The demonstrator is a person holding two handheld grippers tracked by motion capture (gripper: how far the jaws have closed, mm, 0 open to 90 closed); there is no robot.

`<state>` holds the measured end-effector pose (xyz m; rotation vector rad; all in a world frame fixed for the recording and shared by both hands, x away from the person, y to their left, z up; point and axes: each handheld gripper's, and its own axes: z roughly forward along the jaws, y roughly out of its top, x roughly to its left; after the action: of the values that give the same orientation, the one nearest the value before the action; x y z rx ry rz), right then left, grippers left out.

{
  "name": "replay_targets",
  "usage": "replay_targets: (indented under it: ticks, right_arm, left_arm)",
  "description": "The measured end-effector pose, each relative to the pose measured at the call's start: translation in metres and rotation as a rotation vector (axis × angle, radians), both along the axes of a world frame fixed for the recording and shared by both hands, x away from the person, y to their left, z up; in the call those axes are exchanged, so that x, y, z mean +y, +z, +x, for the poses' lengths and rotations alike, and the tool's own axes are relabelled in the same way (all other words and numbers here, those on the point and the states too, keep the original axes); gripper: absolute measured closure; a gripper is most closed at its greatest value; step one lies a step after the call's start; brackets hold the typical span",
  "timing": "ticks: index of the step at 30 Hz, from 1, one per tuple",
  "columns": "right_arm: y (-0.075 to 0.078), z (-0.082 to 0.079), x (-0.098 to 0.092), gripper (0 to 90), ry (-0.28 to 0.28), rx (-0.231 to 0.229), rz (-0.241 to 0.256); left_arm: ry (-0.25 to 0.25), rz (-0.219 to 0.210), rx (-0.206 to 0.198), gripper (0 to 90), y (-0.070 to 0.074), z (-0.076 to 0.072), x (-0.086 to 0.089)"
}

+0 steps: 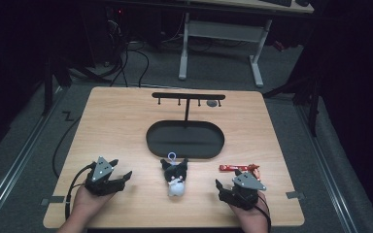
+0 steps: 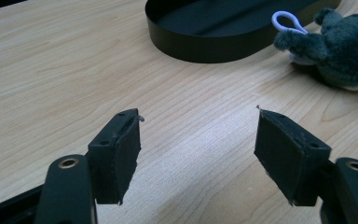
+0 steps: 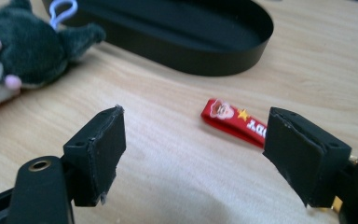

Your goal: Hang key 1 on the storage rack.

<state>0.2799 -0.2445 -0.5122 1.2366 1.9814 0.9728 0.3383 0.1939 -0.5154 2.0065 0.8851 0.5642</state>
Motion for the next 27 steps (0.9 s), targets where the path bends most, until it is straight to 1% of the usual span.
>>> replay_targets:
  ticks: [1, 3, 5, 8, 10, 11, 12, 13, 14, 15, 16, 17, 18, 19, 21, 23, 24, 25, 26, 27]
  right_arm:
    - [-0.001, -0.001, 0.003, 21.4, 0.012, 0.018, -0.013]
    - [-0.001, -0.002, 0.004, 21.4, 0.019, 0.025, -0.018]
    - [-0.001, -0.003, 0.007, 21.4, 0.034, 0.042, -0.027]
    - [0.0, -0.002, 0.009, 21.0, 0.043, 0.058, -0.028]
    - [0.0, -0.001, 0.009, 20.7, 0.037, 0.075, -0.03]
    - [0.001, 0.0, 0.009, 20.7, 0.035, 0.082, -0.031]
    - [0.001, 0.002, 0.008, 20.7, 0.039, 0.093, -0.036]
    - [0.001, 0.002, 0.008, 20.7, 0.039, 0.093, -0.036]
    - [0.004, 0.007, 0.006, 20.9, 0.031, 0.126, -0.028]
    - [0.005, 0.01, 0.004, 20.9, 0.026, 0.141, -0.019]
    - [0.005, 0.01, 0.004, 20.9, 0.026, 0.141, -0.019]
    - [0.005, 0.012, 0.002, 21.1, 0.023, 0.151, -0.014]
    - [0.007, 0.015, 0.0, 22.2, 0.018, 0.178, -0.005]
    - [0.007, 0.016, 0.0, 23.1, 0.018, 0.188, -0.006]
    - [0.009, 0.019, 0.0, 23.4, 0.014, 0.213, 0.012]
    - [0.01, 0.022, 0.0, 24.5, 0.011, 0.237, 0.02]
    - [0.012, 0.024, 0.001, 24.6, 0.014, 0.246, 0.014]
    - [0.012, 0.024, 0.001, 24.6, 0.014, 0.246, 0.014]
    - [0.014, 0.026, 0.002, 24.5, 0.017, 0.264, -0.01]
    - [0.014, 0.026, 0.002, 24.5, 0.017, 0.264, -0.01]
  left_arm:
    - [-0.002, 0.001, -0.002, 31.5, 0.0, 0.0, 0.0]
    - [-0.002, -0.002, -0.007, 31.6, 0.0, -0.001, -0.002]
    - [-0.006, 0.0, -0.013, 32.2, 0.001, -0.002, -0.003]
    - [-0.015, 0.001, -0.007, 33.0, 0.0, -0.003, -0.005]
    - [-0.012, 0.002, -0.003, 34.0, 0.0, -0.003, -0.005]
    - [-0.015, -0.002, 0.005, 34.6, 0.0, -0.004, -0.004]
    - [-0.019, -0.004, 0.001, 35.1, 0.001, -0.004, -0.004]
    - [-0.019, -0.004, 0.001, 35.4, 0.001, -0.004, -0.004]
    - [-0.026, 0.002, -0.01, 35.9, 0.002, -0.004, -0.004]
    - [-0.027, 0.001, -0.01, 36.1, 0.002, -0.004, -0.004]
    - [-0.027, 0.001, -0.01, 36.4, 0.002, -0.004, -0.004]
    - [-0.026, -0.004, -0.008, 36.4, 0.002, -0.004, -0.003]
    - [-0.023, -0.009, -0.004, 36.9, 0.002, -0.003, -0.002]
    - [-0.023, -0.009, -0.004, 36.9, 0.002, -0.003, -0.002]
    - [-0.017, -0.012, -0.008, 36.4, 0.003, -0.003, -0.001]
    - [-0.013, -0.011, -0.008, 36.0, 0.003, -0.003, 0.0]
    - [-0.013, -0.011, -0.008, 35.7, 0.003, -0.003, 0.0]
    - [-0.012, -0.009, -0.008, 35.7, 0.003, -0.003, 0.0]
    - [-0.01, -0.007, -0.016, 34.9, 0.003, -0.004, 0.0]
    - [-0.01, -0.007, -0.016, 34.8, 0.003, -0.004, 0.0]
